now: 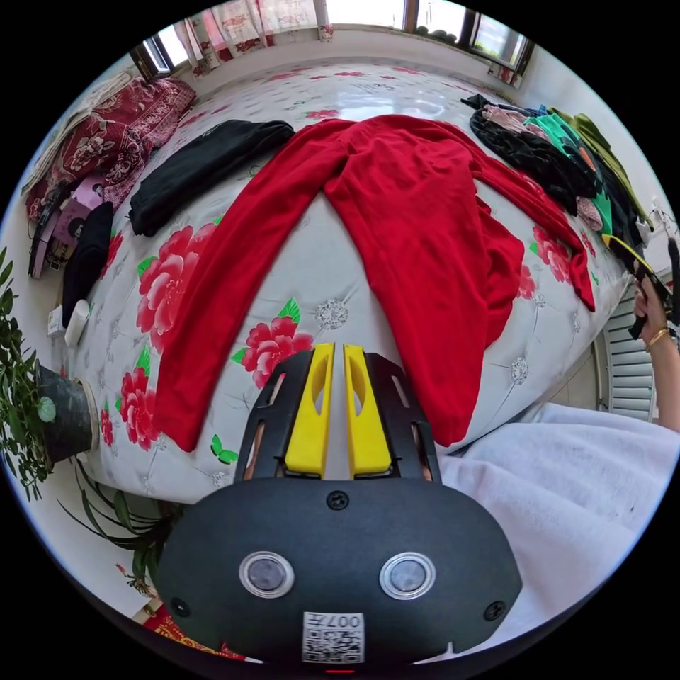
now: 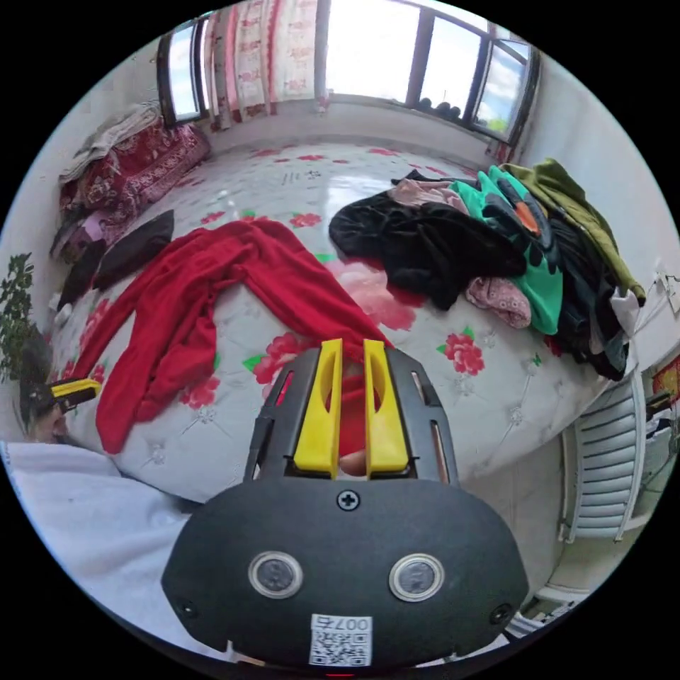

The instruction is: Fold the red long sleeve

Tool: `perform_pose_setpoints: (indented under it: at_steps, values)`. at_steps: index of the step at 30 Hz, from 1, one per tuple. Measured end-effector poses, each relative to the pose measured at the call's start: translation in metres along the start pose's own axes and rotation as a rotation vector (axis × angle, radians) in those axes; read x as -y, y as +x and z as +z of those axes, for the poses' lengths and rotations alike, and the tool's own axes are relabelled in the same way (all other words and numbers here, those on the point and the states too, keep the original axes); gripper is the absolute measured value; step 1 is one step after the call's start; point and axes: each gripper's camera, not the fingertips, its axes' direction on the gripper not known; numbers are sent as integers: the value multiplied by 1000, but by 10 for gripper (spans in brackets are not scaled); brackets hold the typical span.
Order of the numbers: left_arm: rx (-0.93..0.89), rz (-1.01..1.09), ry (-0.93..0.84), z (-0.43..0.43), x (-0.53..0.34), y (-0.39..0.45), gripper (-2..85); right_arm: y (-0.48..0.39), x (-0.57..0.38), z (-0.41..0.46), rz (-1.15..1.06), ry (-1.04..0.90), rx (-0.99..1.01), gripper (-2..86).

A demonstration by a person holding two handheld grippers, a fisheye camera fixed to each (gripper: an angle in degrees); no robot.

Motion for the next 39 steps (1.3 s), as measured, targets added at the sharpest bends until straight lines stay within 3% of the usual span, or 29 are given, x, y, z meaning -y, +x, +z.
perform_pose_setpoints:
  at_steps: [2, 4, 11, 15, 22, 27, 31, 34, 39]
  values:
    - [-16, -2, -2, -1, 0, 0, 3, -42, -9, 5, -118, -12, 201, 67]
    - [-11, -2, -3, -3, -1, 0, 5, -73, -15, 16, -187, -42, 262, 64]
    - [10, -1, -11, -12, -3, -1, 16, -150, -17, 71, -415, -237, 209, 31]
    - [4, -8, -13, -20, -6, -4, 37, -139, -15, 69, -414, -254, 161, 6]
    - [-112, 50, 44, -53, -29, -9, 76, -55, -24, -17, -334, -26, 246, 7]
    - [-213, 241, -16, -46, -23, 34, 115, -79, -13, 13, -416, -96, 239, 49]
    - [-72, 310, -77, -19, -9, 55, 58, -110, 12, 78, -406, -251, 257, 57]
    - [-100, 286, -83, -29, 2, 40, 30, -112, 20, 81, -401, -251, 240, 27]
    - [-383, 53, 31, -72, -16, -49, 24, -54, 8, -8, -455, -86, 354, 8]
